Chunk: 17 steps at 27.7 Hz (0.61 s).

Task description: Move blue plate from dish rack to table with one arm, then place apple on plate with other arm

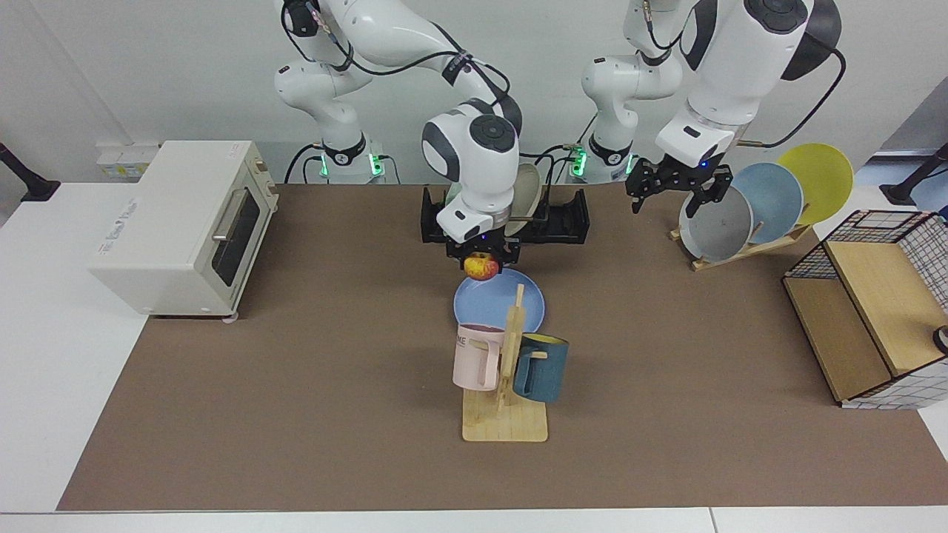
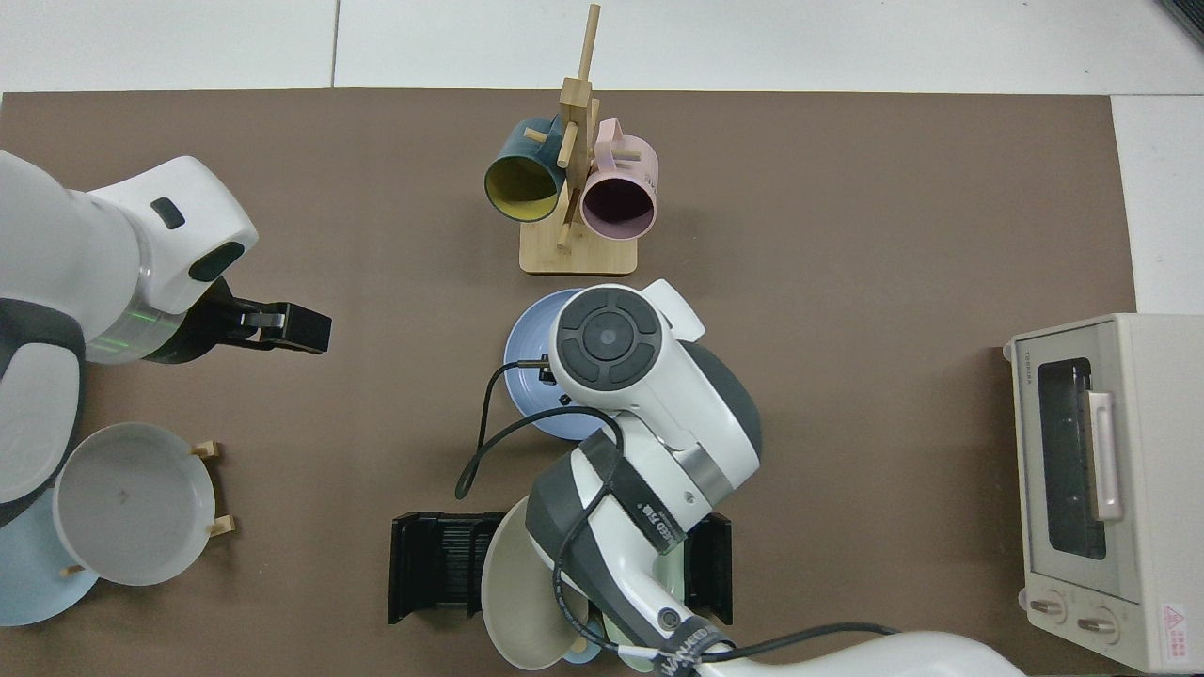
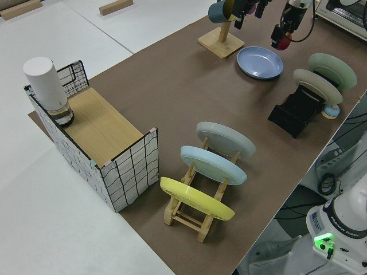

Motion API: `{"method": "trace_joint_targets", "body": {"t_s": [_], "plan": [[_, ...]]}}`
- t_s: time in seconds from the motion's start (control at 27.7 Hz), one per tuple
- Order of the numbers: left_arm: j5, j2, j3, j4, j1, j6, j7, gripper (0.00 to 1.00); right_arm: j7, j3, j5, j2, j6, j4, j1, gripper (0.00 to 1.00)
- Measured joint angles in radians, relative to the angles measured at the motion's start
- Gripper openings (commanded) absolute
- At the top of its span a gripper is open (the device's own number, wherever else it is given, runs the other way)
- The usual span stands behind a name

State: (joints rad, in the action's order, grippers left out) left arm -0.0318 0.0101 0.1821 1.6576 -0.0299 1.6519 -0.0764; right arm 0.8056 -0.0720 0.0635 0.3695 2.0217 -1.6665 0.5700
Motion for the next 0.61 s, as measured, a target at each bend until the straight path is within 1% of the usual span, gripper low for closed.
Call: {"method": "trace_joint_targets", "body": {"t_s": [0.22,0.43,0.61], "plan": [[0.0,-0.001,0.0,0.0,0.004,-0.016,0.0,1.0,0.041,0.0,0.0,0.071,0.043,0.035,0.024,0.0],[0.0,0.0,0.001,-0.004,0.006,-0.02,0.0,1.0,0.052,0.001,-0.001,0.106,0.075,0.034,0.024,0.0],[0.0,0.006,-0.001,-0.009,0.029,-0.02,-0.002,1.0,0.053,0.001,-0.001,0.132,0.094,0.029,0.025,0.0]]}}
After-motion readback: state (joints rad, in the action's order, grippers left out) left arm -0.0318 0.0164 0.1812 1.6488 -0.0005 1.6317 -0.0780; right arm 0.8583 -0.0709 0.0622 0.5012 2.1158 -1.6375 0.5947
